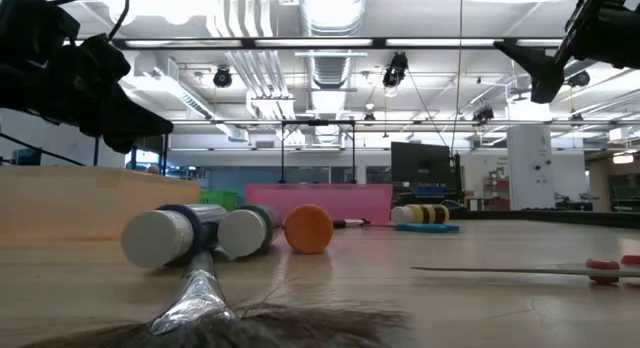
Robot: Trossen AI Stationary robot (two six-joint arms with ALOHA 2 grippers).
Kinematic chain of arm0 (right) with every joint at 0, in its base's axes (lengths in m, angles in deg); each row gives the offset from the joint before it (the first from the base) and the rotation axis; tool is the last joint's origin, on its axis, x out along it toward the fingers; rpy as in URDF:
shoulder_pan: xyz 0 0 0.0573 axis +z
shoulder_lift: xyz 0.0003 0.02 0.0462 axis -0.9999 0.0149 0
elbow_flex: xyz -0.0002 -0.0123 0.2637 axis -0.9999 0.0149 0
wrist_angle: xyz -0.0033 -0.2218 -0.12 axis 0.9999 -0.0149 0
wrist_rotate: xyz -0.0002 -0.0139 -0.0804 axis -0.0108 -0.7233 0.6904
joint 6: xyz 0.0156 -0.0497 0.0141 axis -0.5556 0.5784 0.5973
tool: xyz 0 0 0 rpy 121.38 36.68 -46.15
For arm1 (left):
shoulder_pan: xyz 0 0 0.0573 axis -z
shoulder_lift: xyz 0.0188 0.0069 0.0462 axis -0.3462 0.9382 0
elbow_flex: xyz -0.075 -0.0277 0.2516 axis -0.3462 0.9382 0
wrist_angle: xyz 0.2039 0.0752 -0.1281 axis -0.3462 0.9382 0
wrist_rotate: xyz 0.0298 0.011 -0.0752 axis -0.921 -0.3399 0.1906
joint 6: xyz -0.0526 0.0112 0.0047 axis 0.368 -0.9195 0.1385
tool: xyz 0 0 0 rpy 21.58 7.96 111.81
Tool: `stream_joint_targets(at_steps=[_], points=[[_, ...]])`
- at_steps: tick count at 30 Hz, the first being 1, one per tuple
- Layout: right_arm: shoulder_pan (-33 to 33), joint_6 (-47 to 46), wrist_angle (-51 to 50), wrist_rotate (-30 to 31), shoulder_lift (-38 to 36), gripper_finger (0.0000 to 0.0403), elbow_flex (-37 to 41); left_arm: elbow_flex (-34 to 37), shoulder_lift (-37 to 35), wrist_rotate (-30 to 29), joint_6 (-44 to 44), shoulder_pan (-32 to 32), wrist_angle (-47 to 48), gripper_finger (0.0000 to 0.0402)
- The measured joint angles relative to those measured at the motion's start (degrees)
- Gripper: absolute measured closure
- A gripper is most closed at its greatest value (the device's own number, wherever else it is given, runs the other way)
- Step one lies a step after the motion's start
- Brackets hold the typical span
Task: Pick & Place Paint Supplies
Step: Put the yellow paint bottle into the green bin
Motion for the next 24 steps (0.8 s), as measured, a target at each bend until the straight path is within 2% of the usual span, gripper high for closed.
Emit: stream_joint_targets(at_steps=[3,7,14,18,22,24], points=[[-0.02,-5.44,-0.33,5.90,-0.04,0.0076,0.00,0.00,-0.02,0.05,1.59,0.00,-0.02,0.0386],[-0.02,-6.94,-2.13,6.23,0.56,0.0076,0.00,0.00,0.00,0.20,15.68,0.04,0.00,0.0386],[-0.01,-11.91,-1.62,8.39,2.71,0.0076,0.01,0.00,-0.09,-0.19,34.41,0.04,-0.10,0.0386],[-0.02,-12.99,-1.05,7.46,3.69,0.0076,0.00,0.00,-0.11,-0.03,38.92,0.04,-1.24,0.0386],[0.00,-10.46,-0.99,2.11,4.49,0.0076,0.02,0.00,-0.07,0.00,38.88,0.00,-1.09,0.0386],[0.00,-10.65,-0.73,2.10,4.86,0.0076,0.02,0.00,-0.10,0.00,43.63,0.00,-1.98,0.0386]])
